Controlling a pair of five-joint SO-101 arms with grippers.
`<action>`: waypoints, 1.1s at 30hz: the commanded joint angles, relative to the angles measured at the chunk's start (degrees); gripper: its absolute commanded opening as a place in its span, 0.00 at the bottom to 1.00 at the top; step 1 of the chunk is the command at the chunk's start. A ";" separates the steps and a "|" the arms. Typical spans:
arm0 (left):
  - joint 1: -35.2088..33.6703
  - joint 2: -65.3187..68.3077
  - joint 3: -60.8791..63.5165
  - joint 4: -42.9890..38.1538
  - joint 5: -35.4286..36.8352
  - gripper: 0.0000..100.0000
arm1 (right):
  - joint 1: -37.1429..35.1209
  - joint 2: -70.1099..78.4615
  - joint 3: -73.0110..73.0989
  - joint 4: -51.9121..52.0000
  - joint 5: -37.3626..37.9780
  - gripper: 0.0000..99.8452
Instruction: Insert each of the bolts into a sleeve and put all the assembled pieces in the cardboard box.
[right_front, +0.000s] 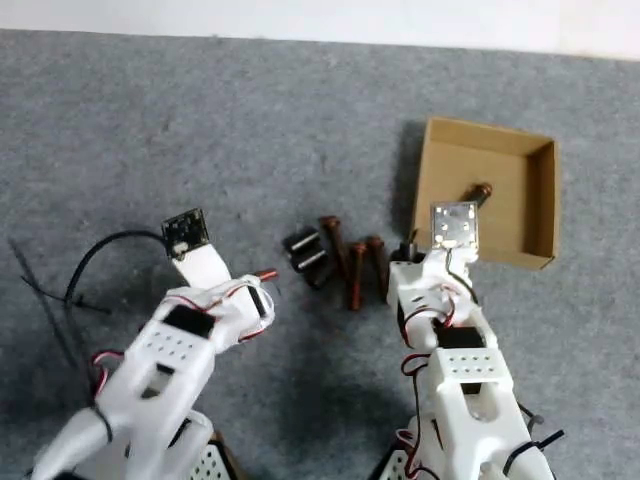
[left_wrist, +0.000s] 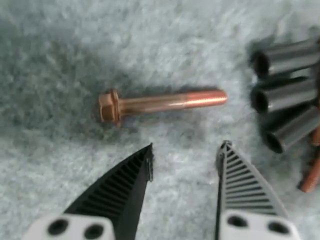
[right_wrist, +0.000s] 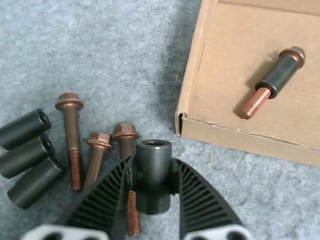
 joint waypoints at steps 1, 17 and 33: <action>0.84 3.56 -4.26 -0.97 0.53 0.21 | -0.22 -0.48 -0.31 -1.71 0.62 0.00; -6.73 18.86 -9.63 -9.14 2.46 0.21 | -0.22 -0.48 -0.31 -1.71 0.62 0.00; -12.79 21.32 -12.62 -9.32 5.54 0.21 | -0.22 -0.48 -0.31 -1.71 0.62 0.00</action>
